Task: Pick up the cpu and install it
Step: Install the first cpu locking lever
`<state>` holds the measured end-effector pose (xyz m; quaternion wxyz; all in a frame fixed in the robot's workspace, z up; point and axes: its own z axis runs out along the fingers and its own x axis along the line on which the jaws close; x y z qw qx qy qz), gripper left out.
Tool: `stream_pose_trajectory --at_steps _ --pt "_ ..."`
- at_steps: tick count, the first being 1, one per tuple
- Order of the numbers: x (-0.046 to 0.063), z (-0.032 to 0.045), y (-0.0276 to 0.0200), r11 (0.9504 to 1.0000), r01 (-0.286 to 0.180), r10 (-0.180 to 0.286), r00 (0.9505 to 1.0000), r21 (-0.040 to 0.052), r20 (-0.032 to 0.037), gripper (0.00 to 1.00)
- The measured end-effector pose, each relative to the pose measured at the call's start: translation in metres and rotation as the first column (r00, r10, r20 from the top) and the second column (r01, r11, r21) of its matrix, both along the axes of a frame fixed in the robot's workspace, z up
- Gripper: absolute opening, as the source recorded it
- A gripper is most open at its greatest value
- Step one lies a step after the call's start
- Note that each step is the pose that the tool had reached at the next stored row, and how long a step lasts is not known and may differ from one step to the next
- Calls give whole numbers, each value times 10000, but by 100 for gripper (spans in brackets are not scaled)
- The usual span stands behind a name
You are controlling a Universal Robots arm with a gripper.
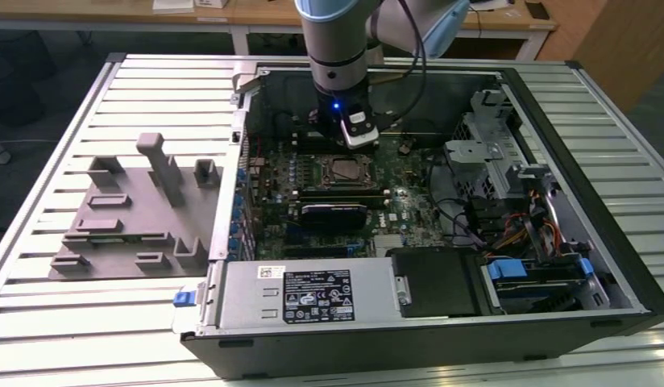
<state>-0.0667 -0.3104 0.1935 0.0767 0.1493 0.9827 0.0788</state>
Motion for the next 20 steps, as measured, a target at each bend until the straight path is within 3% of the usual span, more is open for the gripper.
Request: stream_pose_trajectory --at_steps 8,12,20 --pt "9 -12 0 10000 1 -1 10000 5 -2 11" --pt "23 -12 0 9999 -1 1 10000 139 -11 11" --pt "23 24 0 9999 1 0 10000 146 -12 11"
